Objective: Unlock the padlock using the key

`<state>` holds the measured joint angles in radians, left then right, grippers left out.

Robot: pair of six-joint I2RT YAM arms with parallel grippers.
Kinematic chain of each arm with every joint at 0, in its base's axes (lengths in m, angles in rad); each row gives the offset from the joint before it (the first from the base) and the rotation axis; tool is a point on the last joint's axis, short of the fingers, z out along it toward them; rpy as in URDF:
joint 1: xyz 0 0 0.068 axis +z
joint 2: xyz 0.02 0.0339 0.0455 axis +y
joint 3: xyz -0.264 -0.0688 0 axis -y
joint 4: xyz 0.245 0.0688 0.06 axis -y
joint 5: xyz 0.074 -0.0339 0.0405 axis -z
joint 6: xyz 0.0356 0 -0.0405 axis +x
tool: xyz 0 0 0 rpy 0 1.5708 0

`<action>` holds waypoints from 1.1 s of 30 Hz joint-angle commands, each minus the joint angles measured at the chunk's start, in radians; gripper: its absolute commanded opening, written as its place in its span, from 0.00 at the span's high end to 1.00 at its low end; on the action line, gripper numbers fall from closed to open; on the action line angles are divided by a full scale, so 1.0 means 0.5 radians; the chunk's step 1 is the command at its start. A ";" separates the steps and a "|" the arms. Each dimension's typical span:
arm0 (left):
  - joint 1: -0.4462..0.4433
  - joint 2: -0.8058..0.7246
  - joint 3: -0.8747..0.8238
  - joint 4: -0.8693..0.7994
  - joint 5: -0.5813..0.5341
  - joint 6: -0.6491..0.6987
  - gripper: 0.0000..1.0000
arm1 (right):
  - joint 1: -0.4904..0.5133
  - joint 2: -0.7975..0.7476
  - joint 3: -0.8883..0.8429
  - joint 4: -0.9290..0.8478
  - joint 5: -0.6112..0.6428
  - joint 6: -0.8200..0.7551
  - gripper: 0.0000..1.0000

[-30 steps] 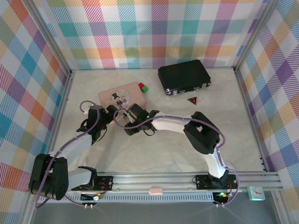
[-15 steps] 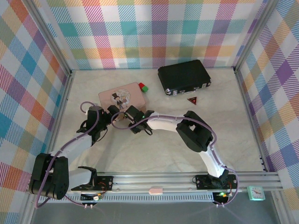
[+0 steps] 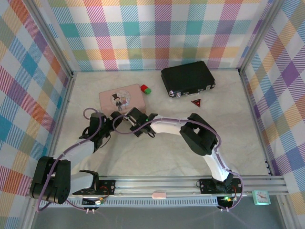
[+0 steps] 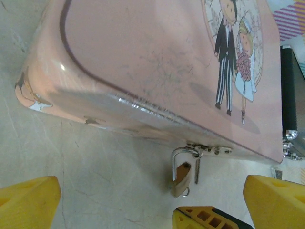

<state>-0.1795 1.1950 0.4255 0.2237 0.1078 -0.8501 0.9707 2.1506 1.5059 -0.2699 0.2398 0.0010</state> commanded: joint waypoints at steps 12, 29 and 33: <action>0.027 0.111 -0.083 0.347 0.102 -0.100 0.09 | -0.145 -0.133 -0.030 -0.035 -0.393 -0.202 0.80; 0.114 0.315 0.181 0.297 0.038 0.150 0.02 | -0.241 0.156 0.358 -0.015 -0.636 -0.217 0.44; 0.125 0.438 0.257 0.364 0.098 0.174 0.02 | -0.242 0.217 0.405 -0.008 -0.658 -0.214 0.42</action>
<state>-0.1295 1.3903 0.5110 0.3458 0.1238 -0.7940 0.8474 2.2288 1.6833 -0.2768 -0.0586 -0.1055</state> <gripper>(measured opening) 0.983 0.579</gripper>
